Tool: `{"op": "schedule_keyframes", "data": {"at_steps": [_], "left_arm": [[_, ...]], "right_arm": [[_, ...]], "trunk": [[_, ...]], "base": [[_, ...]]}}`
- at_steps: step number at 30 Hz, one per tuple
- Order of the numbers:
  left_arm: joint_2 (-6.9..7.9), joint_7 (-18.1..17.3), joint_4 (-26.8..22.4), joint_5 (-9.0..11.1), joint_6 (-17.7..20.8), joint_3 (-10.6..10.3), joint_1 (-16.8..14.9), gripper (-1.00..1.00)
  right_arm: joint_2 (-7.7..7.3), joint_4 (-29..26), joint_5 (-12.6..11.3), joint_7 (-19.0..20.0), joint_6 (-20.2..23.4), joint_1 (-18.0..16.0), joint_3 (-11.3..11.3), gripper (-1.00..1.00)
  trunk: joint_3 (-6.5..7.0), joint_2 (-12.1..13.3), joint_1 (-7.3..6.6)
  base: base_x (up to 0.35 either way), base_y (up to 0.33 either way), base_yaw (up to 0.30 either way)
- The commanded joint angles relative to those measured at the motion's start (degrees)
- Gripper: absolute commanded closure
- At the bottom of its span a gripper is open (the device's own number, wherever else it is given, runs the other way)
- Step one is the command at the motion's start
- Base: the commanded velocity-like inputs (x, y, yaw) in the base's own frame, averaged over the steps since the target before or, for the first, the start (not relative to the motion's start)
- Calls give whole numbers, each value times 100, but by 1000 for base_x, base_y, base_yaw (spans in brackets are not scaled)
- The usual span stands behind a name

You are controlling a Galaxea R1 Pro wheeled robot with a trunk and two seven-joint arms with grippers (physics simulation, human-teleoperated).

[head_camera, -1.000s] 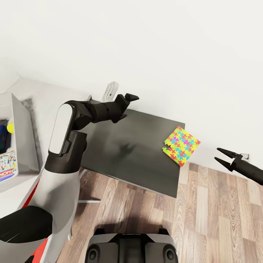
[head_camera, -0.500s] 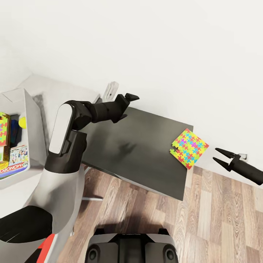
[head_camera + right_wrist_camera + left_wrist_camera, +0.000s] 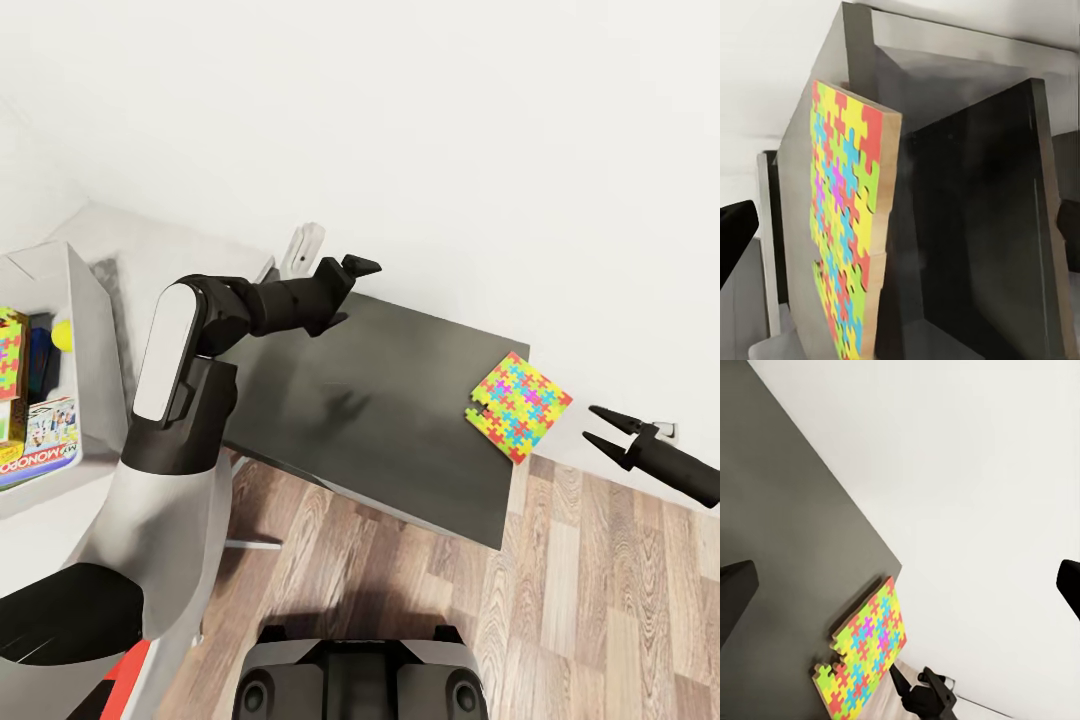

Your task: Put all the toys in the child's room - the three board games (two on the bed and one on the table), the two jigsaw puzzles on the table, and the tennis ball on the table - inside the toy box on the table in the child's room.

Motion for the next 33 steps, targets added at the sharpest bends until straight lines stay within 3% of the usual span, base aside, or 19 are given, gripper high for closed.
{"op": "schedule_keyframes", "data": {"at_steps": [1, 13, 33], "left_arm": [[-3, 55, -4, 45, 8, 6, -4, -100], [-2, 59, -5, 48, 8, 8, -5, -100], [-2, 72, -41, 55, 8, 9, -5, -100]], "right_arm": [[-3, 41, -14, -19, 37, -5, -5, -100], [3, 540, -44, -680, 32, -234, -42, -100], [14, 654, -53, -851, 26, -316, -54, -100]], "trunk": [[-5, -6, 2], [-5, -6, 2], [-5, -6, 2]], "base": [[0, 0, 3], [0, 0, 1], [0, 0, 0]]}}
